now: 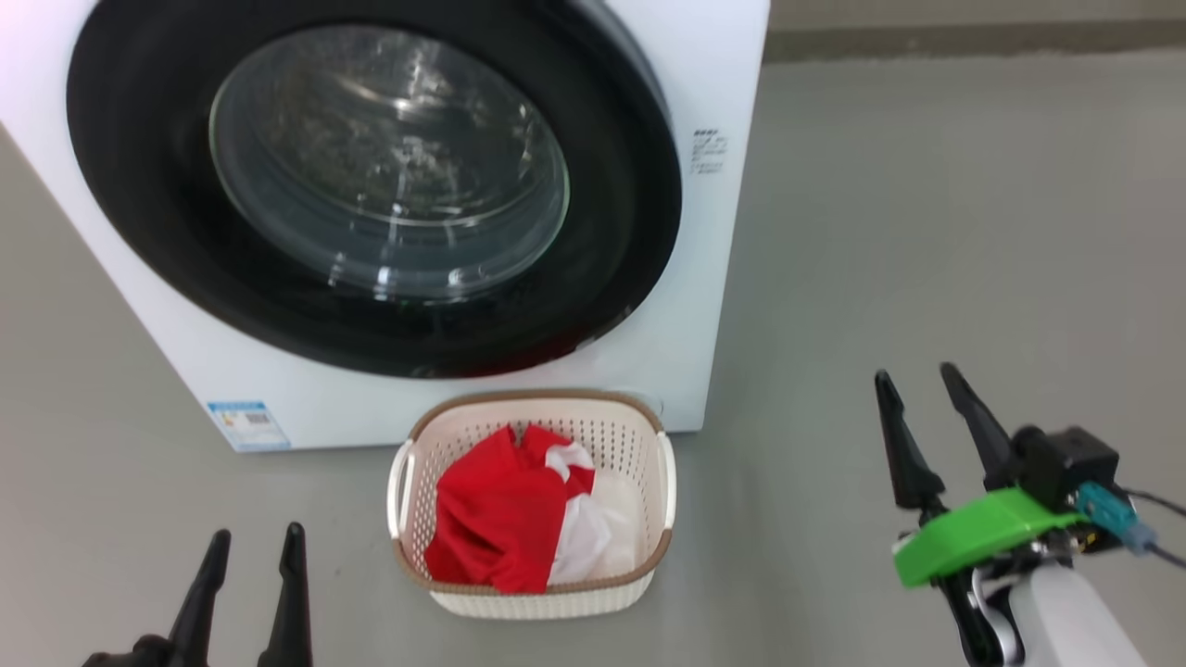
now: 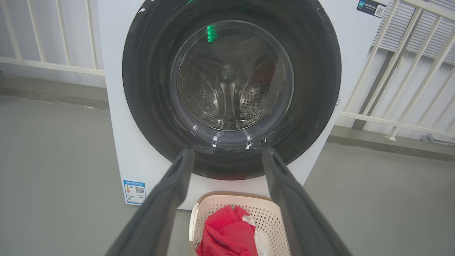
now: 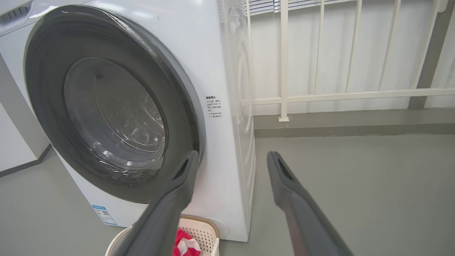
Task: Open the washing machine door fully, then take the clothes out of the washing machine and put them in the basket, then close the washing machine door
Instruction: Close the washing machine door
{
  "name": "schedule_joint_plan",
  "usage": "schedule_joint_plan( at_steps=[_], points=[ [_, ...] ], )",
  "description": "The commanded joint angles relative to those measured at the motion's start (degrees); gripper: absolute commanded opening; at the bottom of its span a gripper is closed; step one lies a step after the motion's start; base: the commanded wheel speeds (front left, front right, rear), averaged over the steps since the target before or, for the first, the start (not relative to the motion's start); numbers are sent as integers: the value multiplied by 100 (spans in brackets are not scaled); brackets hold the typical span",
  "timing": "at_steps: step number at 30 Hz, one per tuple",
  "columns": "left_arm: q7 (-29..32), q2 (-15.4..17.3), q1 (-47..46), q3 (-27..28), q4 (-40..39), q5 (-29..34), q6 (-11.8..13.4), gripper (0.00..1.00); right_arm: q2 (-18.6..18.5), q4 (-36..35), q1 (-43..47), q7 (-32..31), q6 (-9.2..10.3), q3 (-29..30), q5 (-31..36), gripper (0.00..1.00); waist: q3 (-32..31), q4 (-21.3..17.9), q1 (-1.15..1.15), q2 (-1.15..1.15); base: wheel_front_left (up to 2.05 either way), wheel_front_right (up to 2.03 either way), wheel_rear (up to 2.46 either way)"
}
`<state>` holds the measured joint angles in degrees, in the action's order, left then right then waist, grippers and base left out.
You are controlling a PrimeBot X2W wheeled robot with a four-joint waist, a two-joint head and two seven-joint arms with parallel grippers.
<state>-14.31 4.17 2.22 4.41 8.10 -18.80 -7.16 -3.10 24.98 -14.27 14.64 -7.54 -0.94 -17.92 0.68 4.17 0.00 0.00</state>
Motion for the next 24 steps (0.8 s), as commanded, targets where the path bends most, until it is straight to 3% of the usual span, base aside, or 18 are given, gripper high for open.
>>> schedule_joint_plan(
  at_steps=[1, 16, 24],
  points=[
    [-69, 42, -42, 225, -184, 67, -33, 100, 21, -239, 52, 36, 5, -81, 49, 100, -215, -126, 0, 0, 0, 0, 0],
    [-69, 206, 588, 21, -543, 108, -33, 100, -45, -1683, 1569, 36, 5, 70, -123, 100, -663, -175, 0, 0, 0, 0, 0],
    [-69, 270, 785, -124, -622, 351, -33, 100, -91, -1767, 1909, 36, 5, 45, -218, 100, -696, -197, 0, 0, 0, 0, 0]
  ],
)
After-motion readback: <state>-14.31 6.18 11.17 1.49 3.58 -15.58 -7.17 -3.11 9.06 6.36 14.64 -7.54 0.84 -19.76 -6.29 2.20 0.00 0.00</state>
